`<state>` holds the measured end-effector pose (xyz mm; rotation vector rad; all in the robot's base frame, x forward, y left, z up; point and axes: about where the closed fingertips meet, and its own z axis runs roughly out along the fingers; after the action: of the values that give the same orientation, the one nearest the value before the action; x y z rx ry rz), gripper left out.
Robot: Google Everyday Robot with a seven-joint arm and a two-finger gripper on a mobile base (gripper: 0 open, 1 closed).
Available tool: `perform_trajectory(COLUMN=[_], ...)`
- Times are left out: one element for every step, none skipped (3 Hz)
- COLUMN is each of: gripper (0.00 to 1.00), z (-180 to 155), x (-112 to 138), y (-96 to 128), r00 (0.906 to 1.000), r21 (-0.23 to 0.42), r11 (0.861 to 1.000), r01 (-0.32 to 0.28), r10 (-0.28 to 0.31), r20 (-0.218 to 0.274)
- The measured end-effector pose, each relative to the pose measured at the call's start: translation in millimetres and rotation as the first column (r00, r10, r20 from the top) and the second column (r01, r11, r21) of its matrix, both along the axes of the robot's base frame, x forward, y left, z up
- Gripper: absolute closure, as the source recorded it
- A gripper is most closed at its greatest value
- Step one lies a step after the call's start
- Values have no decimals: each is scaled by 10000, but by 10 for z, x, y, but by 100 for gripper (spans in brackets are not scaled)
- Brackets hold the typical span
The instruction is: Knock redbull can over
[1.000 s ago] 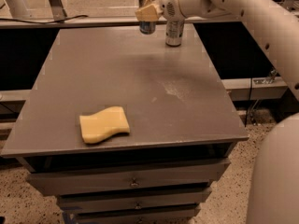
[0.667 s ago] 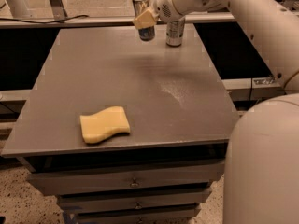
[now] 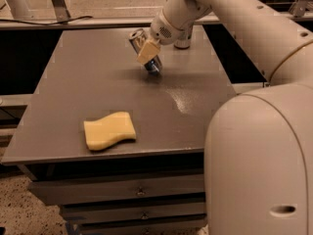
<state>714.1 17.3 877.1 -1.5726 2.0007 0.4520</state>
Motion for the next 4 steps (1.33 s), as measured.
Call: perform_trajectory(gripper=[100, 100, 82, 58], z=[-106, -67, -116, -127], x=[-210, -211, -374, -497], y=[-76, -76, 90, 300], r00=[9969, 9968, 9874, 9736], r21=[-868, -871, -1006, -804], r11=[9946, 9946, 9850, 9732], r01=[-567, -572, -1404, -2153], r10=[516, 520, 1318, 2075], r20=[-600, -601, -874, -955])
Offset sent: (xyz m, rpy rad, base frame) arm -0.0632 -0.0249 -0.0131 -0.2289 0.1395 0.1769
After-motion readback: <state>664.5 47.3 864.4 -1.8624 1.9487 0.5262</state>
